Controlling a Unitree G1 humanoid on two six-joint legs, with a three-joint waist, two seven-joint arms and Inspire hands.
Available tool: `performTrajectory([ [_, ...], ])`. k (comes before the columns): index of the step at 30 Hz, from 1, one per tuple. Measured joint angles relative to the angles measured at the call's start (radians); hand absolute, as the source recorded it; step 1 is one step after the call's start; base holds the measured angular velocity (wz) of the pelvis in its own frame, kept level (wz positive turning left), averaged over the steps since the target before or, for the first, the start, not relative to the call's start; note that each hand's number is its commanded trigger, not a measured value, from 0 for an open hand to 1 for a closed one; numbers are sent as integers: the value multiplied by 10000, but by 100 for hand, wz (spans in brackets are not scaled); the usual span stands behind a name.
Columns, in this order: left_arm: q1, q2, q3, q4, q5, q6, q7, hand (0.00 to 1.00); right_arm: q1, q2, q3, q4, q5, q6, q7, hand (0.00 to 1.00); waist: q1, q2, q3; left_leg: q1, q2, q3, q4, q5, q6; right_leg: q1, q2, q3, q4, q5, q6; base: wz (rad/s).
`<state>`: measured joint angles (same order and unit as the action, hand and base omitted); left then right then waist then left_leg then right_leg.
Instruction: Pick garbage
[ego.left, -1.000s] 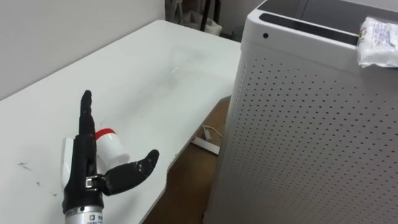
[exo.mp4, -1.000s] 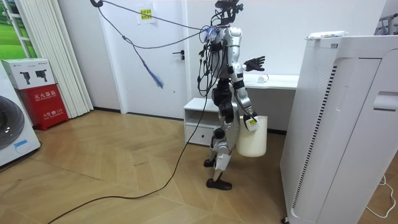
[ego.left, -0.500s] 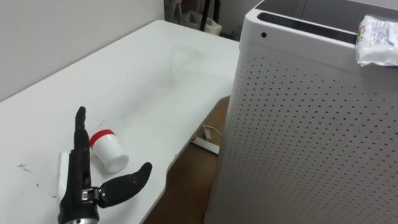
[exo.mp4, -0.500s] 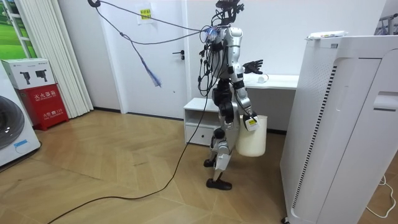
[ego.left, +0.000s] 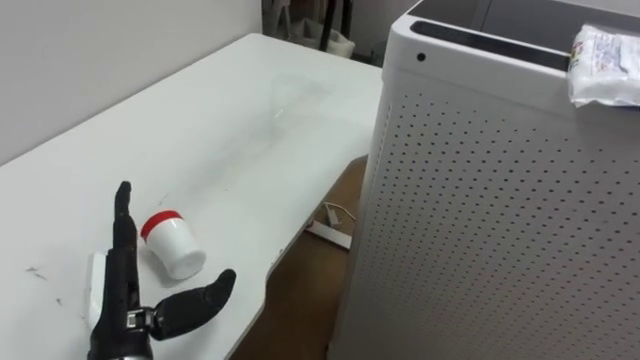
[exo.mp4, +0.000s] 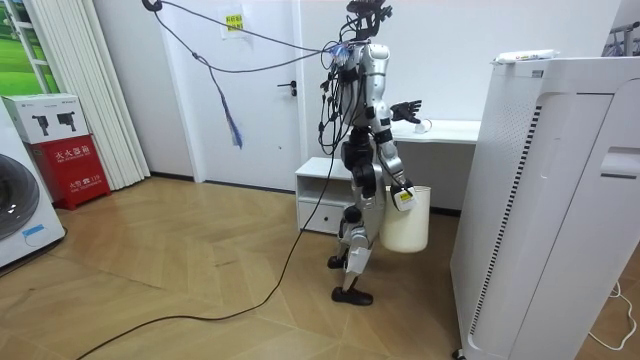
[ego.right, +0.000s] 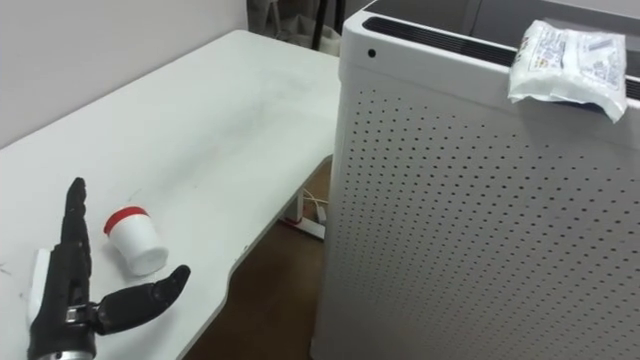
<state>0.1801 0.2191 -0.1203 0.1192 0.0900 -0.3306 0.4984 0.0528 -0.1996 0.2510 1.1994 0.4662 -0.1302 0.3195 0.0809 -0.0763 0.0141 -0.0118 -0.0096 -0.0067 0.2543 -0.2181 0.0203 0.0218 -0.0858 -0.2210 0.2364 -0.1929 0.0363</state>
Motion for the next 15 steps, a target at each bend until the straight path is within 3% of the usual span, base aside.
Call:
performTrajectory([
  [8,-567,-68,-7,1141,-174,7,65,0,59,-6,3,-23,1,13,-110,100,-144,97,-2,-18,-1,30,-26,0,0,-37,-2,-12,1,0,-1,0],
  [10,-893,-73,0,1698,-184,29,241,0,52,-6,3,-31,3,40,-120,100,-254,181,-68,-125,1,74,-20,0,0,-153,-1,4,9,1,-1,-2],
  [15,-1270,-174,10,1994,-209,36,415,0,-21,-7,-1,-59,-17,234,-183,100,-383,221,-81,-154,25,212,-58,0,0,-256,1,30,23,3,-6,-6],
])
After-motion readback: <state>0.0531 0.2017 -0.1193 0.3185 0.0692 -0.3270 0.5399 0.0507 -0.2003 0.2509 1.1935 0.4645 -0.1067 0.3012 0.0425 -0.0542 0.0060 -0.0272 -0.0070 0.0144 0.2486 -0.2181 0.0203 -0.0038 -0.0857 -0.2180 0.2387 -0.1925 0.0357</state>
